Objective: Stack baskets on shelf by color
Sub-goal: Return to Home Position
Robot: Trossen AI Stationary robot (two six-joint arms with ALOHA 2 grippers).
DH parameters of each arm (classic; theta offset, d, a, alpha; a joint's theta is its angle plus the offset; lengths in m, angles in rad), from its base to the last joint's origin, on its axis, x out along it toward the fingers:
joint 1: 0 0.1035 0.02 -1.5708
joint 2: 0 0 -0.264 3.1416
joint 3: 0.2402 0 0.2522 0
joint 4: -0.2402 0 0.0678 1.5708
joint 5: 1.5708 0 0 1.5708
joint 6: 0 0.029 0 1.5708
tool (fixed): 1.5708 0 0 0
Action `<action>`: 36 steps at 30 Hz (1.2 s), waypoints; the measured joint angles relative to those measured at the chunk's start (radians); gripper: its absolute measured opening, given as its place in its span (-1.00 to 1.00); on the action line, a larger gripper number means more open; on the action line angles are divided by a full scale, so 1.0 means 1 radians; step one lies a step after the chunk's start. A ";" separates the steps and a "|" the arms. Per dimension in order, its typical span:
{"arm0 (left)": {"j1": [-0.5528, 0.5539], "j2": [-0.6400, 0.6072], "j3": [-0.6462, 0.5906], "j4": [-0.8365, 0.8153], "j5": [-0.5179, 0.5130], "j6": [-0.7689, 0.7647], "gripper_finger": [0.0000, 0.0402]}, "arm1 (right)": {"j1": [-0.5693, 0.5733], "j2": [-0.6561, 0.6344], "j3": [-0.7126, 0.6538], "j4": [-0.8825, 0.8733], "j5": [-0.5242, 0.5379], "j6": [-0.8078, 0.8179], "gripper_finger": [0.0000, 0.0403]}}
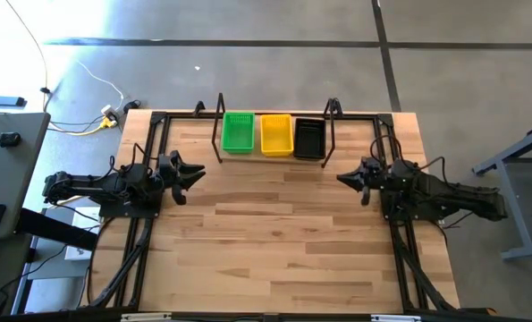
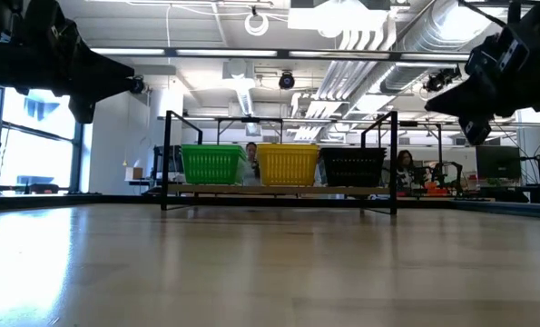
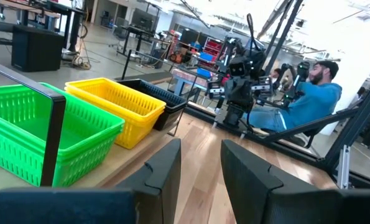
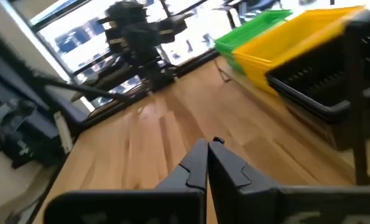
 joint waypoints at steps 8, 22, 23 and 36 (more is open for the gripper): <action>0.000 0.000 0.000 0.000 0.000 0.000 -0.48 | 0.000 0.004 0.000 -0.003 0.014 -0.044 -1.00; 0.000 0.000 0.000 0.000 0.000 0.000 -0.48 | 0.000 0.004 0.000 -0.003 0.014 -0.047 -1.00; 0.000 0.000 0.000 0.000 0.000 0.000 -0.48 | 0.000 0.004 0.000 -0.004 0.014 -0.047 -1.00; 0.000 0.000 0.000 0.000 0.000 0.000 -0.48 | 0.000 0.004 0.000 -0.004 0.014 -0.047 -1.00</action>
